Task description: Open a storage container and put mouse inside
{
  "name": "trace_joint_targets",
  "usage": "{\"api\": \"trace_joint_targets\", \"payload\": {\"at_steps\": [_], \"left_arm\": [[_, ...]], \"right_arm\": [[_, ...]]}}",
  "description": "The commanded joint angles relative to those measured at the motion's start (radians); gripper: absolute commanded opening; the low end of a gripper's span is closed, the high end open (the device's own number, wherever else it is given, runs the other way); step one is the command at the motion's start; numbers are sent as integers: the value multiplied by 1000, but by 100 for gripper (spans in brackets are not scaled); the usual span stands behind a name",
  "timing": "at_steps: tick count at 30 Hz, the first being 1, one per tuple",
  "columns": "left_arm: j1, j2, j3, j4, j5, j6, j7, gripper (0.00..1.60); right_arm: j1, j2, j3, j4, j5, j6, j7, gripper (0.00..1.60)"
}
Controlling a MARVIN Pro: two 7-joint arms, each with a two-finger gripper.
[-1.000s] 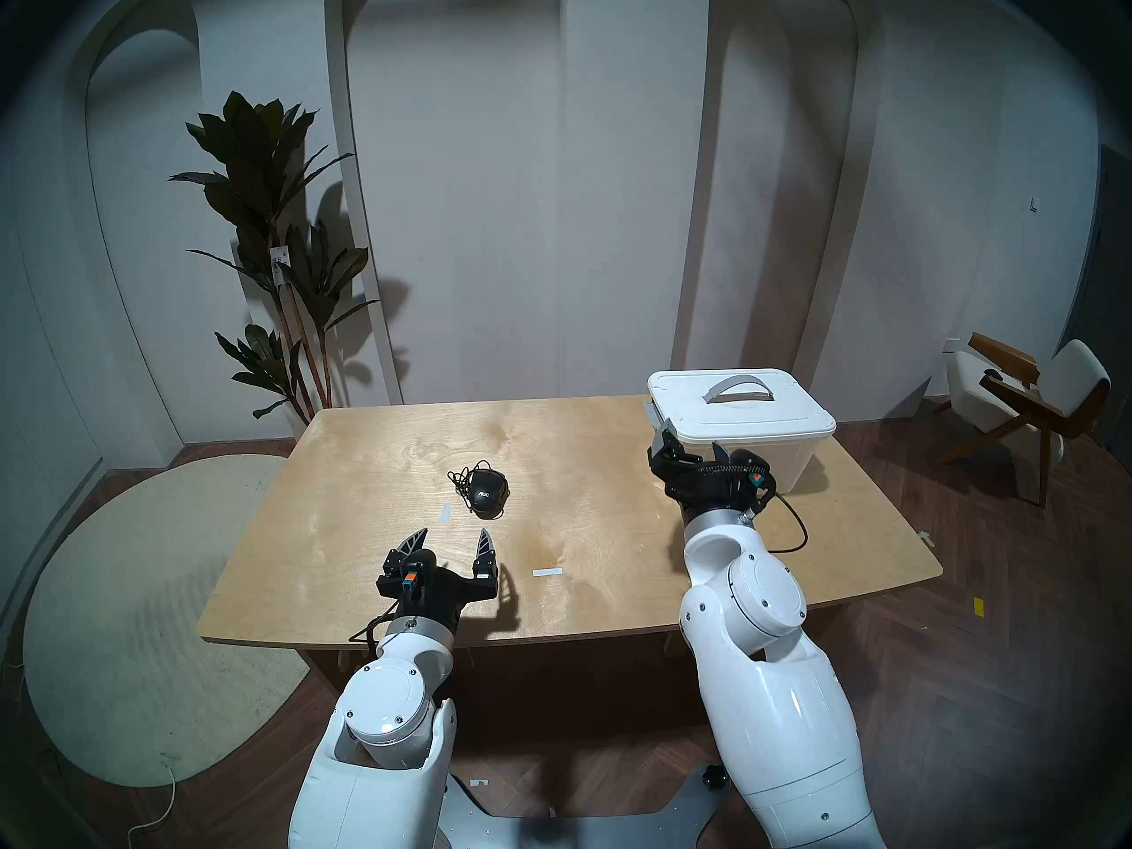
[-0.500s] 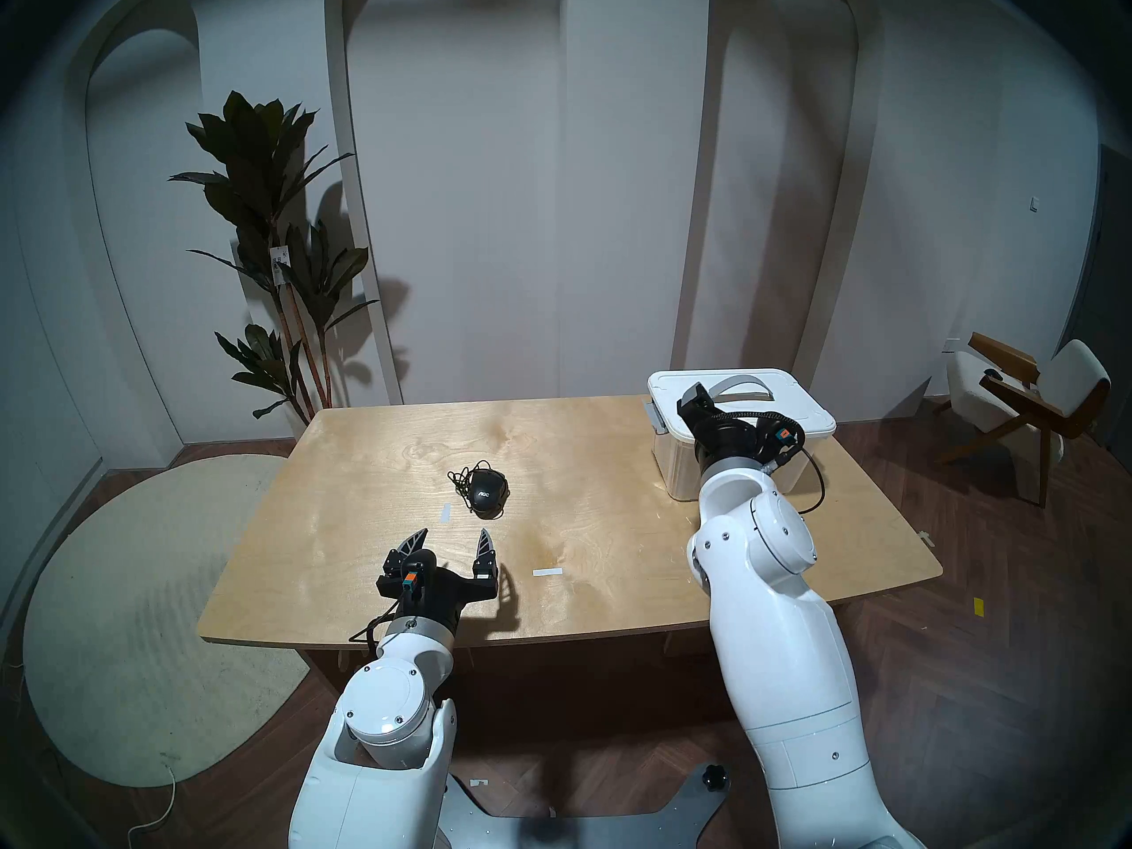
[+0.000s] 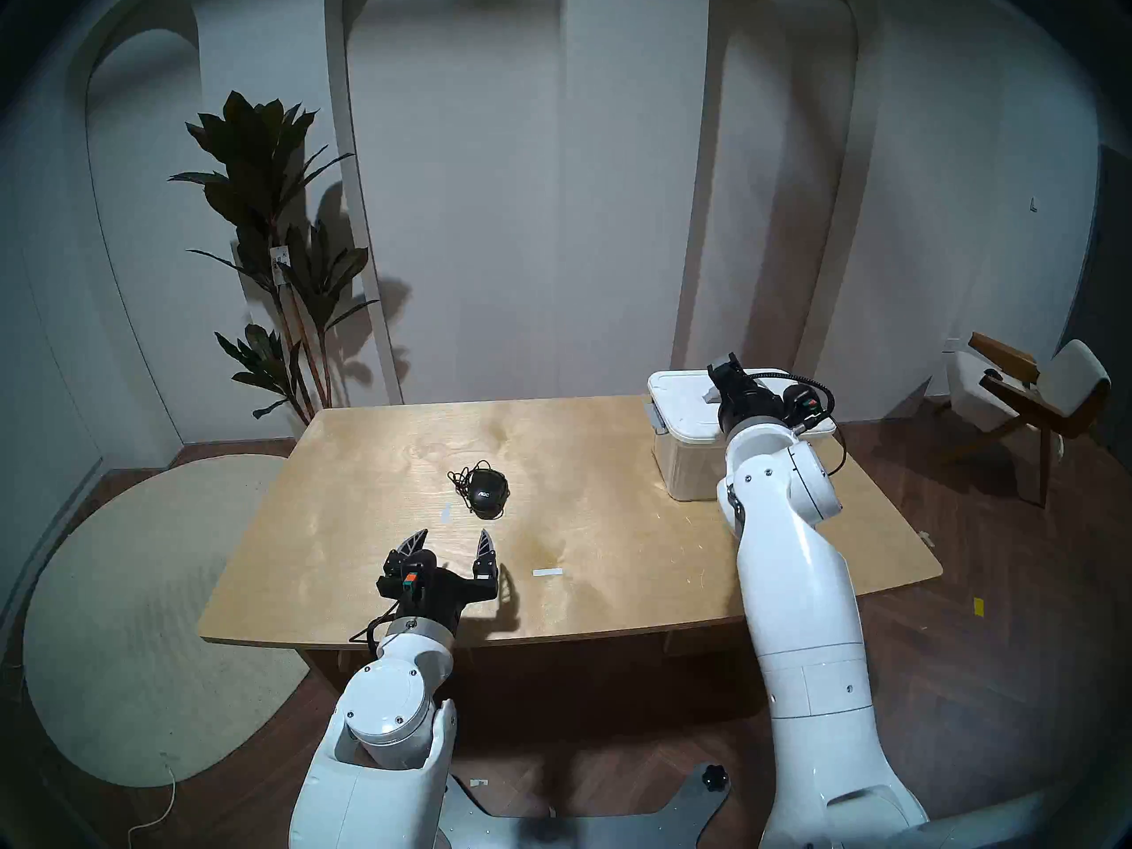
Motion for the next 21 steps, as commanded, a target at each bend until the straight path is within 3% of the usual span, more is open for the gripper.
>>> {"api": "trace_joint_targets", "payload": {"at_steps": [1,21], "left_arm": [[-7,0,-1,-16,0,-5,0,160],[-8,0,-1,-15,0,-6,0,160]], "right_arm": [[107,15,40,46,80,38,27,160],[287,54,67,260,207,98,17,160]]}}
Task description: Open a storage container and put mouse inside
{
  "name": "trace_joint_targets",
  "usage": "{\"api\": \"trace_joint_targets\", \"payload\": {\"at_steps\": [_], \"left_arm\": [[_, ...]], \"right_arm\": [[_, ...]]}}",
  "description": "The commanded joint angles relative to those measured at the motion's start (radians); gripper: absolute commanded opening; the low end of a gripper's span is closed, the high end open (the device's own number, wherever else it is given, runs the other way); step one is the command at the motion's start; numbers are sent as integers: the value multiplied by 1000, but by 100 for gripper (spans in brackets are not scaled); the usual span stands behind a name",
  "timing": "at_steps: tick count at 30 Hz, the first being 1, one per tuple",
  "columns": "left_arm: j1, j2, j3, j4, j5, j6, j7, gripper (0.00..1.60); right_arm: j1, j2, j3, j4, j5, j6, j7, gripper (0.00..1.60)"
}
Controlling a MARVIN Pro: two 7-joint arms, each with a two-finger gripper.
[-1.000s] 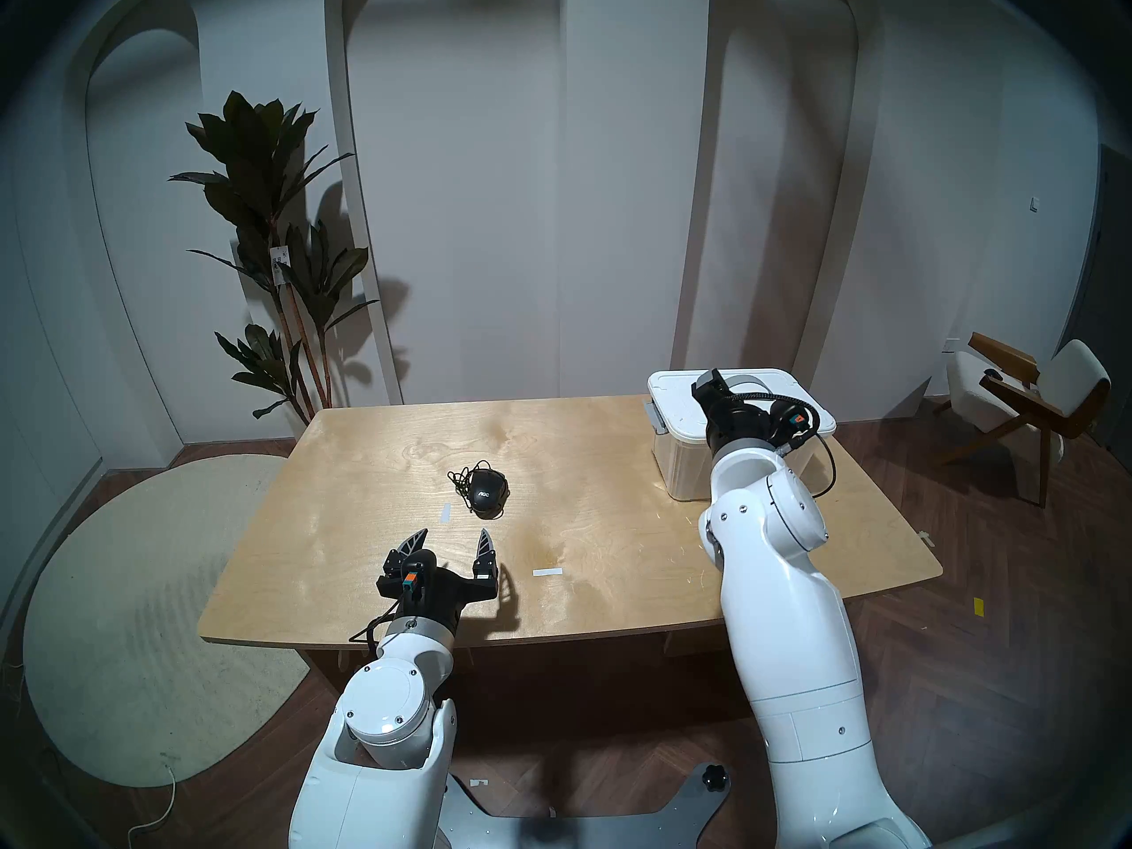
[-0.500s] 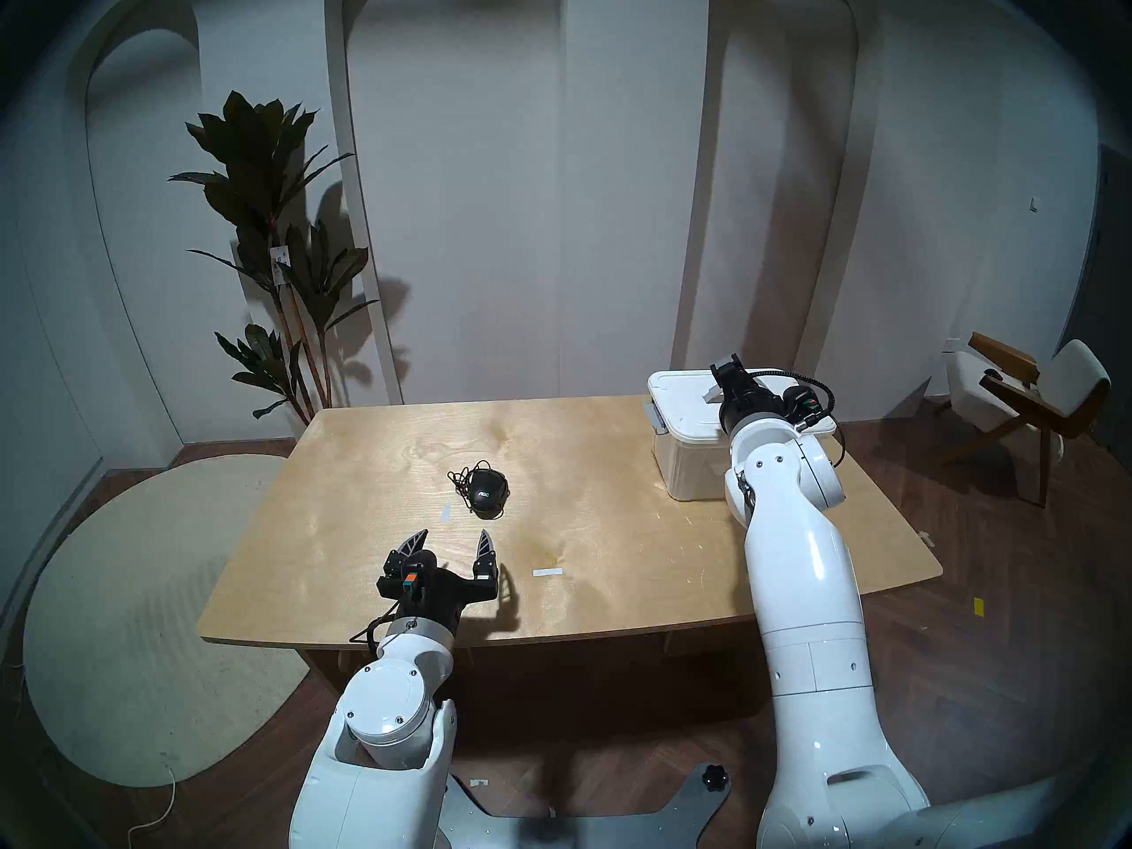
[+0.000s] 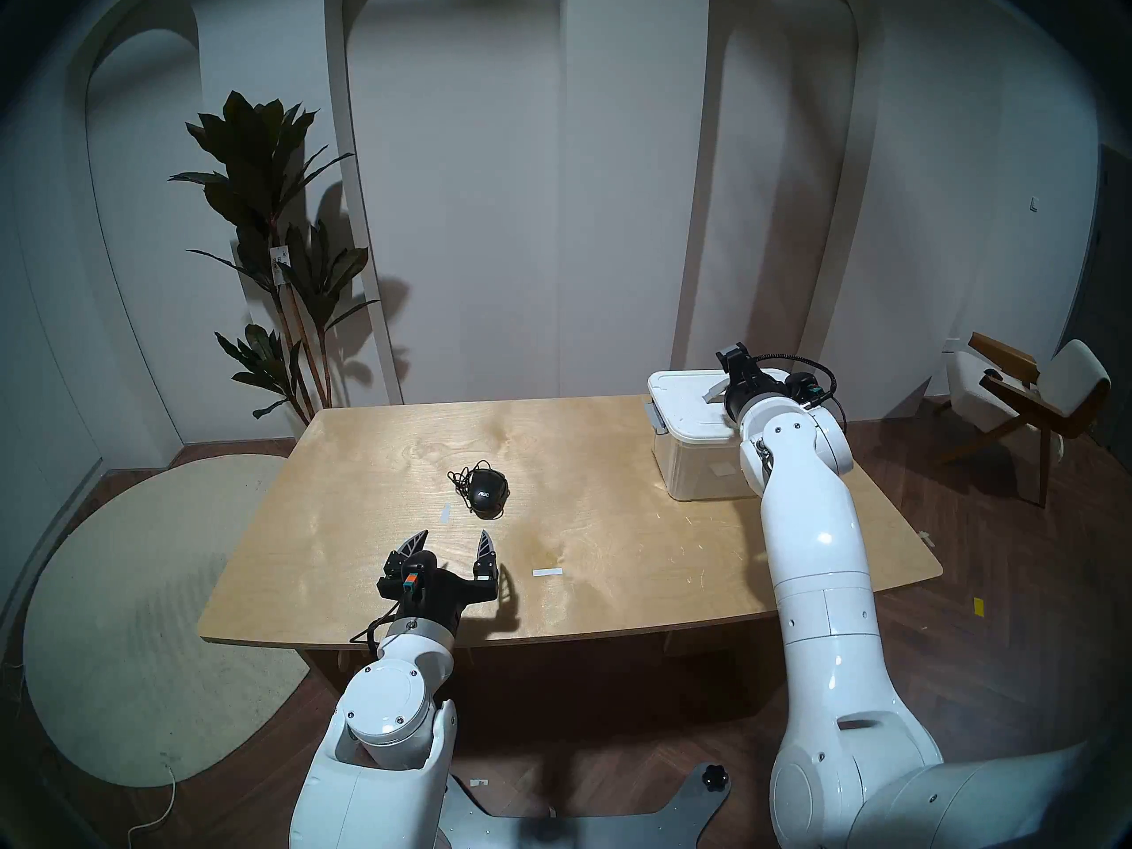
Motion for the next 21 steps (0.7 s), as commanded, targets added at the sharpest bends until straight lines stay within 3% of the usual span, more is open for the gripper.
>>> {"api": "trace_joint_targets", "payload": {"at_steps": [1,21], "left_arm": [[-7,0,-1,-19,0,-5,0,160],[-6,0,-1,-22,0,-6,0,160]], "right_arm": [[115,6,-5,52,46,16,-1,160],[300,41,18,321,138,35,-79,160]]}}
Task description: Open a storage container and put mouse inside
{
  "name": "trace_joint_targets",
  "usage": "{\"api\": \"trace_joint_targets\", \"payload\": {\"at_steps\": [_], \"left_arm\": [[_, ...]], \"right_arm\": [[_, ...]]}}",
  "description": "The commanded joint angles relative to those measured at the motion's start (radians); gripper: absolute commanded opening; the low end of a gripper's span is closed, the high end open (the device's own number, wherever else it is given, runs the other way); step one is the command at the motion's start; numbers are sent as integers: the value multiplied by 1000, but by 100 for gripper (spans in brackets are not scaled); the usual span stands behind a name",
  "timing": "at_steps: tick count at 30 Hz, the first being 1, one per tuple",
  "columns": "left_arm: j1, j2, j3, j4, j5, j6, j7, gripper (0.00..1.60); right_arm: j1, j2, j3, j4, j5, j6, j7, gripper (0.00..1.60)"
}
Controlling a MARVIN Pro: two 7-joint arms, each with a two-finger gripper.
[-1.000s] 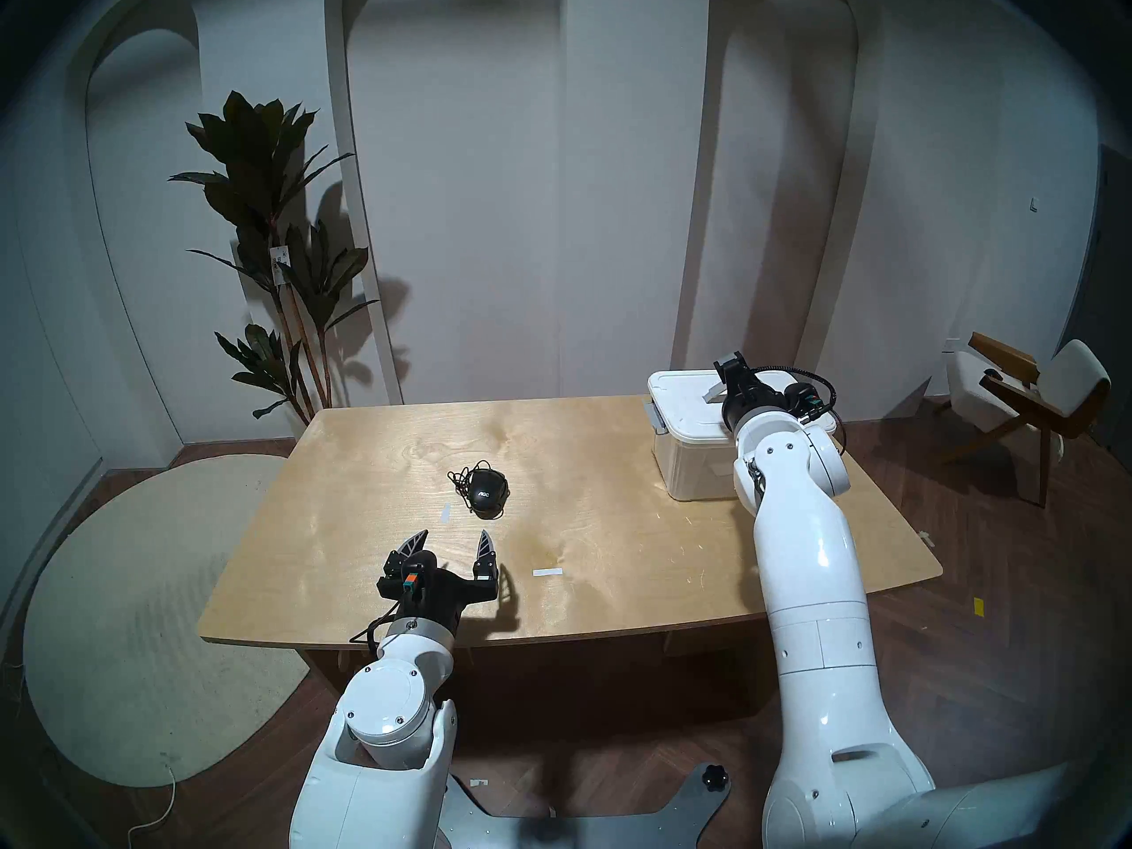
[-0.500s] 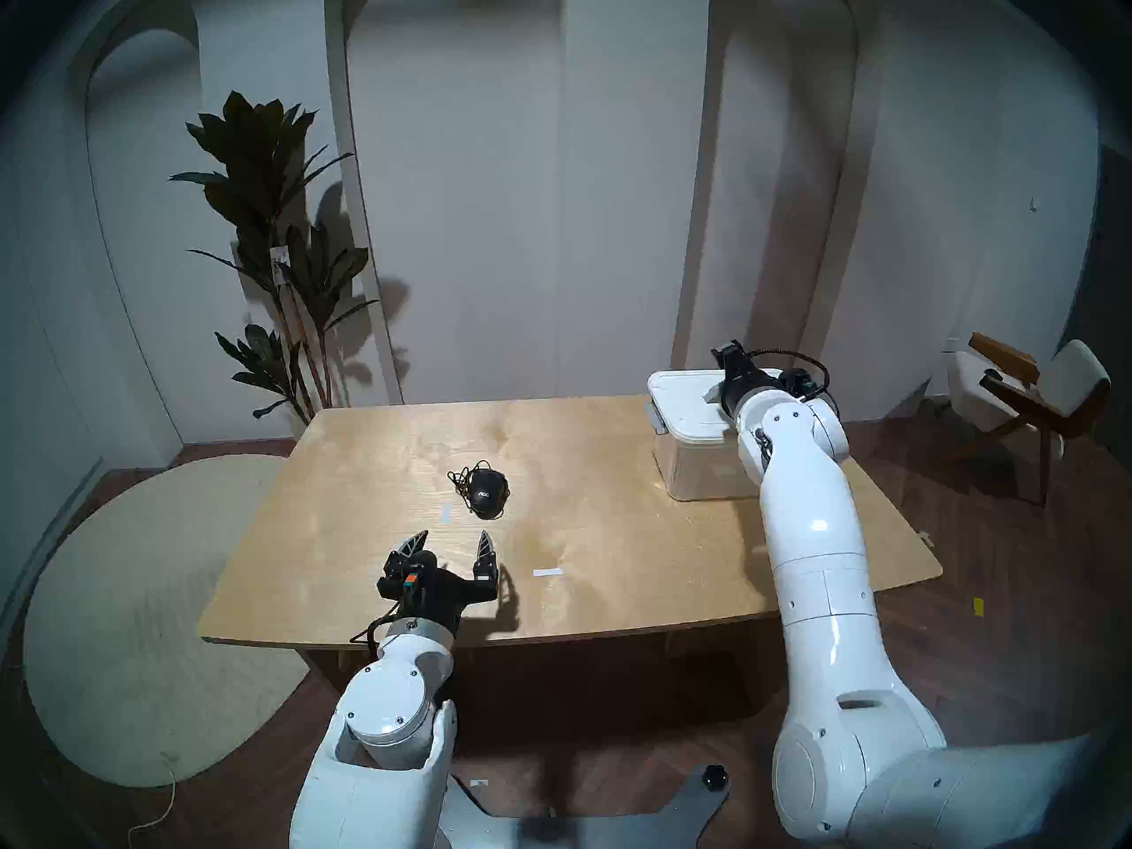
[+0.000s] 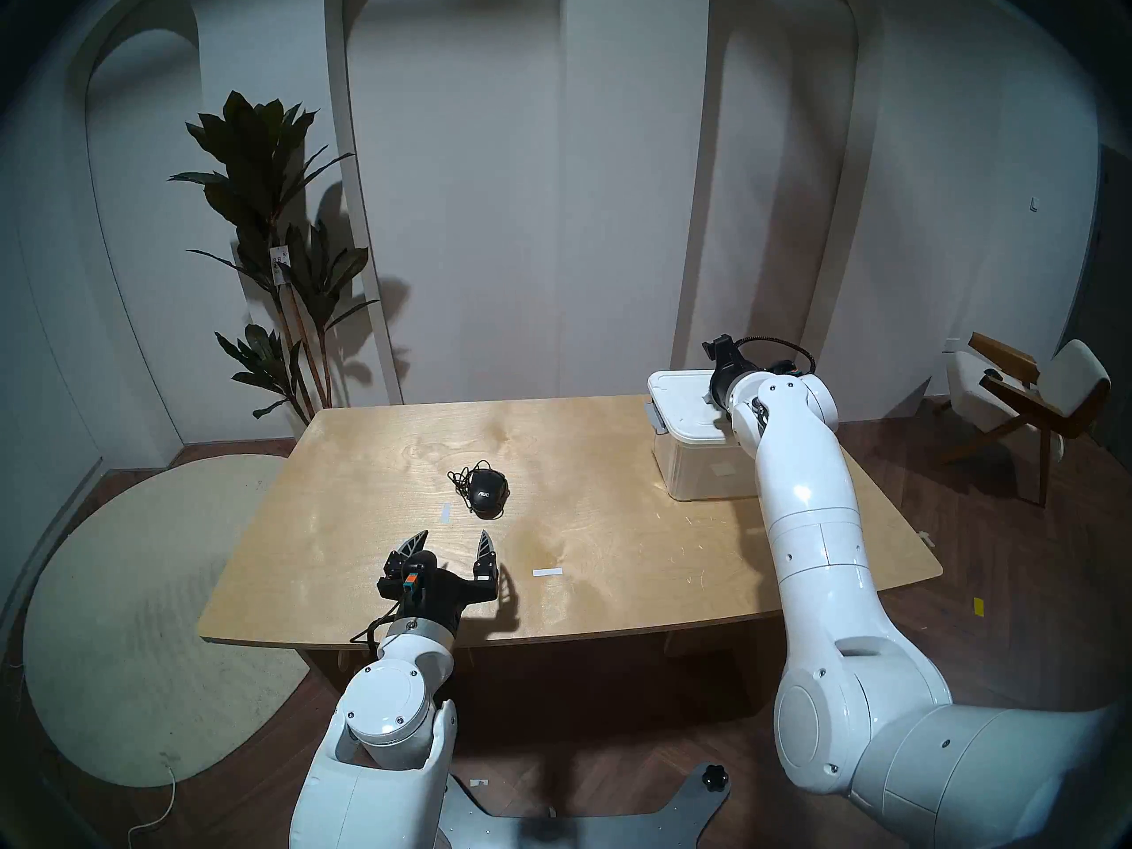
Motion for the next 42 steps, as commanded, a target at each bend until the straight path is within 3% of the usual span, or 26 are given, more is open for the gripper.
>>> {"api": "trace_joint_targets", "payload": {"at_steps": [1,7,8,9,10,16,26,42], "left_arm": [[-5,0,-1,-23,0,-6,0,160],[-4,0,-1,-24,0,-5,0,160],[-4,0,-1,-25,0,-5,0,160],[-4,0,-1,-25,0,-5,0,160],[-4,0,-1,-26,0,-5,0,160],[-3,0,-1,-27,0,-4,0,160],[-4,0,-1,-25,0,-5,0,160],[-5,0,-1,-23,0,-5,0,160]], "right_arm": [[113,32,9,85,26,-3,-1,160],[174,52,11,175,33,-2,20,156],[189,54,11,199,32,0,23,88],[190,57,8,205,33,-1,28,88],[205,60,3,229,21,-2,33,0],[186,73,-50,222,-18,19,54,0],[88,30,-70,62,-2,64,35,0],[33,58,-177,-106,-52,81,204,0]]}}
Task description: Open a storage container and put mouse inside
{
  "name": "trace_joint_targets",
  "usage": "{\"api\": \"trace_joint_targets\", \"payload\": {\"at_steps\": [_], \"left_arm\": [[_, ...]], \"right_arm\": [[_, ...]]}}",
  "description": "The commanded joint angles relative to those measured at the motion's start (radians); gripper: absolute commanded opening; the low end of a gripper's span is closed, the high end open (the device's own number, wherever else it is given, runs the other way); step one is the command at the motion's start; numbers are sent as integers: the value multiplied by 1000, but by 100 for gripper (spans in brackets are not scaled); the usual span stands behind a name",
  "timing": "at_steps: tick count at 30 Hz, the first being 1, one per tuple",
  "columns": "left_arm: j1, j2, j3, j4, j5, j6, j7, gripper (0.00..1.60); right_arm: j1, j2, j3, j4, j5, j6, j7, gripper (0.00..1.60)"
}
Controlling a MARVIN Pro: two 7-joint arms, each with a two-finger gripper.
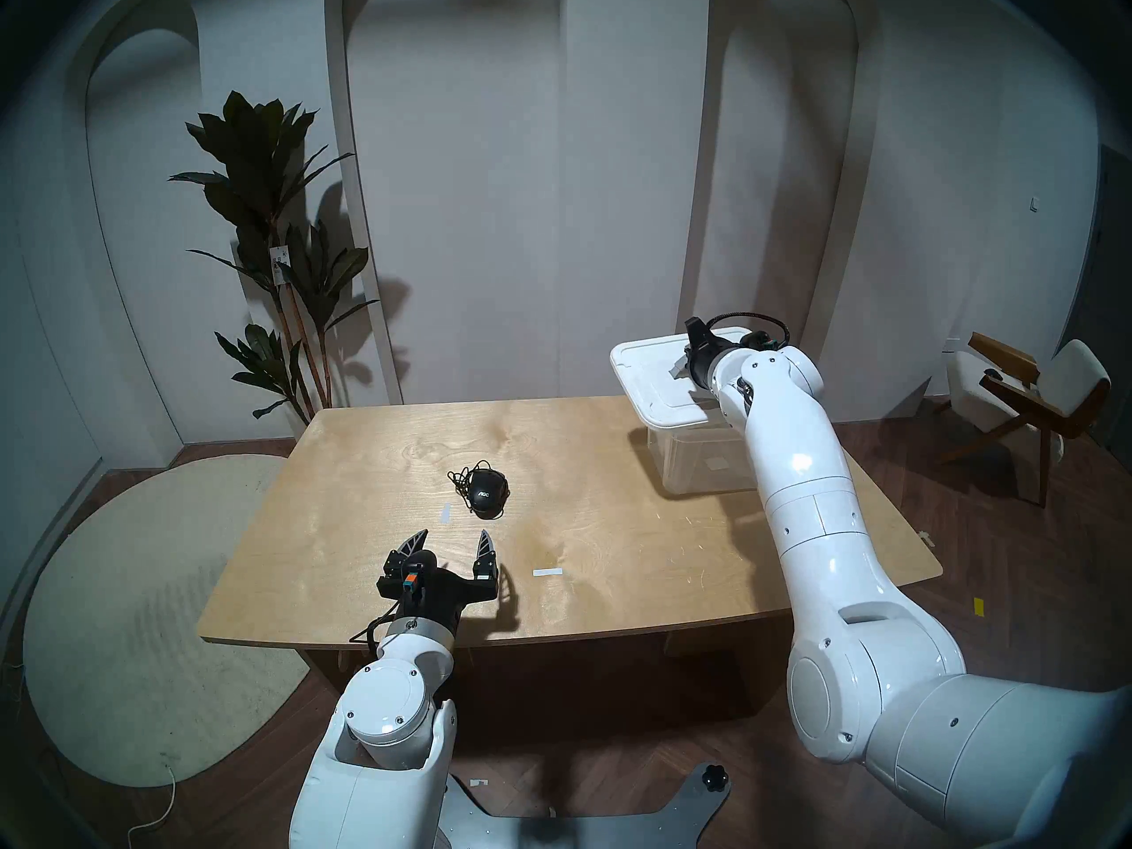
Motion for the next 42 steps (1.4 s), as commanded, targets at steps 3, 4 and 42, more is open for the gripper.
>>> {"api": "trace_joint_targets", "payload": {"at_steps": [3,4,42], "left_arm": [[-6,0,-1,-20,0,-5,0,160],[-6,0,-1,-20,0,-5,0,160],[-4,0,-1,-24,0,-5,0,160]], "right_arm": [[-23,28,-77,-137,-41,8,143,0],[-33,36,-93,-157,-52,12,162,0],[-89,410,-516,-325,-147,-14,740,0]]}}
